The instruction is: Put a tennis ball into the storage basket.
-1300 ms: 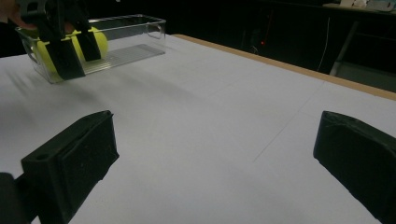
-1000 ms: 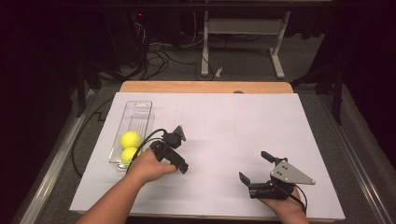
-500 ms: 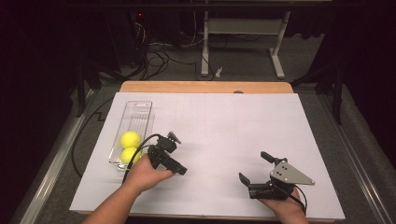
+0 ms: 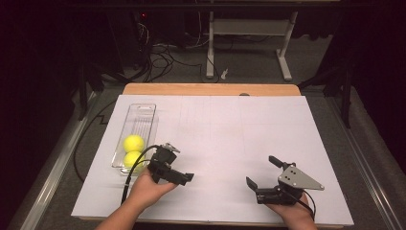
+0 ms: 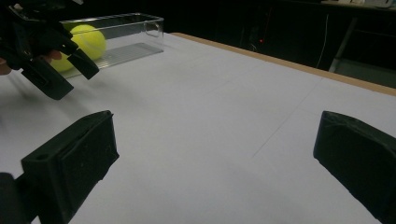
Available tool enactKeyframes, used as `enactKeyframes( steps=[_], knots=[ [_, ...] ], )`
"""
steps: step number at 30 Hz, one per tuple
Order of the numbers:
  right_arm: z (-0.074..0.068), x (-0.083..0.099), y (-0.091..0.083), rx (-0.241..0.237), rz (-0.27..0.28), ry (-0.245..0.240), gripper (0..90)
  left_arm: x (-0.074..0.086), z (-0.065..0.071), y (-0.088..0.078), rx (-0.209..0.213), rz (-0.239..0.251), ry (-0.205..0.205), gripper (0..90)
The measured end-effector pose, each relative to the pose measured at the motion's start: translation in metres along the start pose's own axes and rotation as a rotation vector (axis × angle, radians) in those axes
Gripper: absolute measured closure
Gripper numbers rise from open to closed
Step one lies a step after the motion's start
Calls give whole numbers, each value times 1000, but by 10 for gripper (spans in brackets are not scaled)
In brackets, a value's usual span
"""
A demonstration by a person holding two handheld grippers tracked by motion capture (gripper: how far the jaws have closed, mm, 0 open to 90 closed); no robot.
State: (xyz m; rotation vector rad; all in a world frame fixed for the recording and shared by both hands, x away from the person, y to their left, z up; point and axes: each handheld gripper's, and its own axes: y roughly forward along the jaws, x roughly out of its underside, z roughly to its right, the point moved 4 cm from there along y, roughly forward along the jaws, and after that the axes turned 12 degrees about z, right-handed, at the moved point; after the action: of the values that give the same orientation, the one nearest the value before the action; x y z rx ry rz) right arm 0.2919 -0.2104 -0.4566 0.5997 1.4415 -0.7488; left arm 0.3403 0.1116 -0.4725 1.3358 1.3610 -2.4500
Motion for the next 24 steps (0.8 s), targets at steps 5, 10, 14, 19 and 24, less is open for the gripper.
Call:
enactKeyframes(
  steps=[5, 10, 14, 19, 24],
  knots=[
    [3, 1, 0, 11, 2, 7, 1, 8, -1, -4, 9, 72, 14, 8],
    [6, 3, 0, 31, -2, 19, 1, 12, -3, -5, 14, 118, 44, 3],
    [9, 5, 0, 46, -8, 24, 1, 12, -1, -8, 36, 168, 59, 4],
    [11, 7, 0, 67, -20, 26, 1, 12, 1, -14, 75, 249, 79, 4],
    [14, 9, -1, 90, -25, 33, 1, 13, 3, -22, 114, 313, 92, 7]
  ],
)
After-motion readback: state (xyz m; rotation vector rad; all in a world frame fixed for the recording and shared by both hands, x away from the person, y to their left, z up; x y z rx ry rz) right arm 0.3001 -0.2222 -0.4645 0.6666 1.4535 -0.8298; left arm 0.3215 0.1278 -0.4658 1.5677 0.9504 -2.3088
